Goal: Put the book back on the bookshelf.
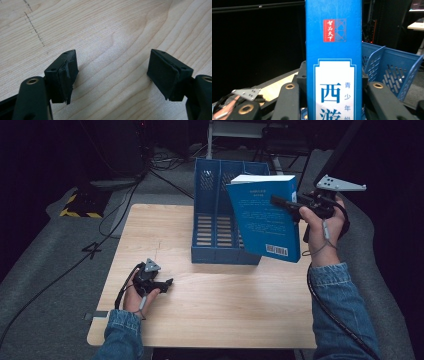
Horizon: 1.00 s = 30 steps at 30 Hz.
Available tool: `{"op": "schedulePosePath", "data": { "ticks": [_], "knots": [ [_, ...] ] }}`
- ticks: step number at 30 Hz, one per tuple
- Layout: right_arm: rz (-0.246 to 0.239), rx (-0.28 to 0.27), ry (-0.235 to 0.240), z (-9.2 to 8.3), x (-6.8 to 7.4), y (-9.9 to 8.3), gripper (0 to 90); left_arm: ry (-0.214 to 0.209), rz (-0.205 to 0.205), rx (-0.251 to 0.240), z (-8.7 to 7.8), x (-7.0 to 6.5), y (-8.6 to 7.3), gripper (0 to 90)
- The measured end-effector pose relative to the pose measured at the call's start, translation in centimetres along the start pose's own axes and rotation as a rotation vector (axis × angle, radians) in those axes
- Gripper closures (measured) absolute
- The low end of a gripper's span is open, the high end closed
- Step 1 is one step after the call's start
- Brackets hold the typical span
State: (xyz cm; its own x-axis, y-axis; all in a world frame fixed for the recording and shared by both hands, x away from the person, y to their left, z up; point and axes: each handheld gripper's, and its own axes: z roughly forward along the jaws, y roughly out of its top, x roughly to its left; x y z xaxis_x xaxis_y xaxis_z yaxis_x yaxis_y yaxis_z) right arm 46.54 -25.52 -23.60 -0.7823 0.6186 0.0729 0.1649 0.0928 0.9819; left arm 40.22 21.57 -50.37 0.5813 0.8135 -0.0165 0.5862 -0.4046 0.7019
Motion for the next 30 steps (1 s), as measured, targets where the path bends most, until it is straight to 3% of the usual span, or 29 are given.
{"op": "schedulePosePath", "data": {
  "ticks": [7, 13, 20, 24, 26, 30],
  "knots": [
    [0.022, -0.019, -0.033, 0.6, -1.9, 0.9, 61.8, 0.004, -0.006, 0.001, 0.0, 0.0, 0.0, 23.4],
    [0.086, -0.059, -0.068, 1.0, -3.8, 0.5, 61.8, 0.011, -0.018, -0.002, 0.1, -0.1, 0.0, 22.2],
    [0.106, -0.052, -0.128, 1.8, -5.8, 0.8, 61.7, 0.014, -0.014, 0.0, 0.1, -0.1, 0.0, 22.2],
    [0.118, -0.052, -0.138, 2.1, -6.5, 0.8, 61.8, 0.013, -0.019, 0.0, 0.1, -0.1, 0.0, 22.2],
    [0.145, -0.062, -0.157, 2.5, -7.5, 0.8, 61.8, 0.013, -0.022, 0.0, 0.1, -0.1, 0.0, 21.9],
    [0.162, -0.069, -0.178, 2.8, -8.0, 0.6, 61.7, 0.015, -0.019, 0.001, 0.1, -0.1, 0.0, 21.8]
  ]
}}
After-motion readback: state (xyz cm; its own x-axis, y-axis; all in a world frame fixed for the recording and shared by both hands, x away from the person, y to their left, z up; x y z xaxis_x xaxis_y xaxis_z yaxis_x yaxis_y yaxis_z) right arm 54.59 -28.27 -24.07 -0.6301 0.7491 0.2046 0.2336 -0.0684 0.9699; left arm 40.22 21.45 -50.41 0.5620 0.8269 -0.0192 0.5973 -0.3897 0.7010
